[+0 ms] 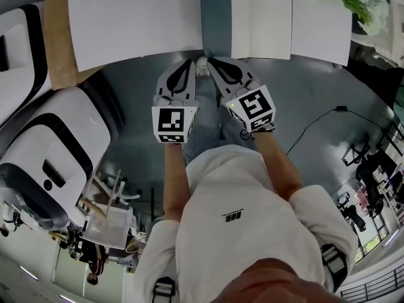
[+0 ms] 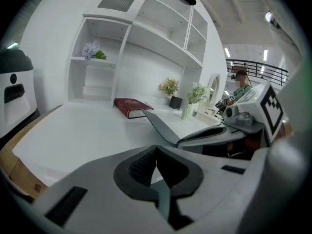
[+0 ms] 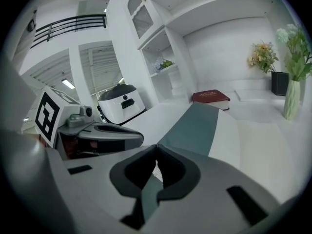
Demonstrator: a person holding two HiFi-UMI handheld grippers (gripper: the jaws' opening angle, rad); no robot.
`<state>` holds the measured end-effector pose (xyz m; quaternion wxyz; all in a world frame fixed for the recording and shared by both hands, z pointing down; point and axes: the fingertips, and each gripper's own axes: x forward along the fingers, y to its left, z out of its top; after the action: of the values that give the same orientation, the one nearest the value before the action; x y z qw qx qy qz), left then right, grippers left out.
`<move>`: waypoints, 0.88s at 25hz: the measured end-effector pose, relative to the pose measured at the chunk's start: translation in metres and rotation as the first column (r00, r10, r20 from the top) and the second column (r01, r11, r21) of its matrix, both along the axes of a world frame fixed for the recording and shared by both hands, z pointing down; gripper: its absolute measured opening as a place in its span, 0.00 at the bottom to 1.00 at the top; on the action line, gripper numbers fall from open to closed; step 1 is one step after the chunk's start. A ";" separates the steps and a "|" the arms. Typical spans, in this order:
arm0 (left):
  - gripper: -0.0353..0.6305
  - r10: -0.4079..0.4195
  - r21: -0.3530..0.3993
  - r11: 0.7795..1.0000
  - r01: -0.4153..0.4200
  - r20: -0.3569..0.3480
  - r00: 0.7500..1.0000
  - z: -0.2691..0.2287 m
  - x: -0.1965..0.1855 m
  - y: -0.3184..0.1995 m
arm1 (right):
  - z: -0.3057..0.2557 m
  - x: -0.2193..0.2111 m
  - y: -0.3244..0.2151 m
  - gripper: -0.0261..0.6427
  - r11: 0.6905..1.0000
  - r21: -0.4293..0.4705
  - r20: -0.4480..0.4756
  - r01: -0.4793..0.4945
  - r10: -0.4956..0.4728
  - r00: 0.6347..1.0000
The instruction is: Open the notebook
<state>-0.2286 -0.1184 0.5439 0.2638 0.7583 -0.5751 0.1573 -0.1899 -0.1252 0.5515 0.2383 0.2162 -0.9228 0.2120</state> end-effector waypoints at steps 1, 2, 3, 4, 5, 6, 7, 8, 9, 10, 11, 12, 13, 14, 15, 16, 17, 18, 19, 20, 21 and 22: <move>0.05 -0.002 -0.002 1.000 0.002 0.000 1.000 0.001 -0.001 0.000 | 0.002 -0.001 0.000 0.05 1.000 -0.001 -0.005 0.004 -0.004 1.000; 0.05 -0.004 -0.003 1.000 0.004 -0.001 1.000 0.003 -0.002 0.001 | 0.005 -0.003 0.001 0.05 1.000 -0.002 -0.010 0.007 -0.007 1.000; 0.05 -0.006 -0.005 1.000 0.006 -0.002 1.000 0.004 -0.003 0.002 | 0.007 -0.004 0.001 0.05 1.000 -0.004 -0.016 0.011 -0.011 1.000; 0.05 -0.009 -0.007 1.000 0.009 -0.002 1.000 0.006 -0.004 0.002 | 0.010 -0.006 0.001 0.05 1.000 -0.005 -0.021 0.014 -0.014 1.000; 0.05 -0.011 -0.009 1.000 0.011 -0.002 1.000 0.007 -0.005 0.003 | 0.012 -0.007 0.002 0.05 1.000 -0.007 -0.025 0.016 -0.016 1.000; 0.05 -0.014 -0.012 1.000 0.014 -0.002 1.000 0.008 -0.006 0.003 | 0.014 -0.008 0.002 0.05 1.000 -0.008 -0.029 0.018 -0.018 0.999; 0.05 -0.017 -0.015 1.000 0.017 -0.002 1.000 0.009 -0.007 0.003 | 0.016 -0.008 0.002 0.05 1.000 -0.009 -0.032 0.021 -0.021 0.999; 0.05 -0.019 -0.016 1.000 0.019 -0.002 1.000 0.010 -0.007 0.003 | 0.018 -0.009 0.002 0.05 1.000 -0.010 -0.034 0.023 -0.023 0.999; 0.05 -0.021 -0.018 1.000 0.021 -0.002 1.000 0.011 -0.007 0.003 | 0.020 -0.009 0.002 0.05 1.000 -0.011 -0.036 0.026 -0.026 0.999; 0.05 -0.022 -0.020 1.000 0.022 -0.001 1.000 0.012 -0.008 0.004 | 0.021 -0.009 0.002 0.05 1.000 -0.012 -0.039 0.029 -0.029 0.999; 0.05 -0.024 -0.021 0.999 0.024 0.000 1.000 0.013 -0.008 0.004 | 0.023 -0.010 0.003 0.05 0.999 -0.013 -0.041 0.032 -0.033 0.999; 0.05 -0.025 -0.022 0.999 0.025 0.000 1.000 0.014 -0.008 0.005 | 0.025 -0.010 0.003 0.05 0.999 -0.014 -0.043 0.035 -0.036 0.998; 0.05 -0.026 -0.023 0.999 0.026 0.000 1.000 0.015 -0.009 0.005 | 0.026 -0.011 0.003 0.05 0.999 -0.014 -0.045 0.038 -0.038 0.998; 0.05 -0.028 -0.024 0.999 0.028 -0.002 1.000 0.016 -0.009 0.005 | 0.027 -0.011 0.003 0.05 0.999 -0.014 -0.048 0.040 -0.041 0.998; 0.05 -0.030 -0.025 0.999 0.030 -0.003 1.000 0.017 -0.009 0.004 | 0.029 -0.012 0.003 0.05 0.999 -0.015 -0.051 0.042 -0.043 0.998; 0.05 -0.032 -0.026 0.999 0.032 -0.004 0.999 0.018 -0.009 0.004 | 0.031 -0.012 0.003 0.05 0.999 -0.016 -0.053 0.044 -0.044 0.998; 0.05 -0.033 -0.027 0.999 0.033 -0.004 0.999 0.020 -0.009 0.004 | 0.032 -0.012 0.003 0.05 0.999 -0.017 -0.056 0.045 -0.046 0.997; 0.05 -0.035 -0.029 0.999 0.034 -0.004 0.999 0.021 -0.009 0.003 | 0.034 -0.012 0.003 0.05 0.999 -0.018 -0.058 0.047 -0.048 0.997; 0.05 -0.035 -0.031 0.999 0.035 -0.003 0.999 0.021 -0.009 0.003 | 0.035 -0.012 0.003 0.05 0.999 -0.018 -0.060 0.050 -0.051 0.997; 0.05 -0.036 -0.032 0.999 0.036 -0.003 0.999 0.022 -0.009 0.004 | 0.036 -0.013 0.003 0.05 0.998 -0.017 -0.062 0.052 -0.053 0.997; 0.05 -0.037 -0.033 0.999 0.037 -0.003 0.999 0.023 -0.009 0.004 | 0.038 -0.013 0.003 0.05 0.998 -0.018 -0.063 0.054 -0.055 0.996; 0.05 -0.038 -0.034 0.999 0.038 -0.003 0.999 0.023 -0.010 0.004 | 0.039 -0.014 0.003 0.05 0.998 -0.019 -0.065 0.056 -0.057 0.996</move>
<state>-0.2385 -0.1140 0.5674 0.2807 0.7428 -0.5861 0.1607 -0.2038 -0.1220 0.5904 0.2761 0.1950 -0.9184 0.2057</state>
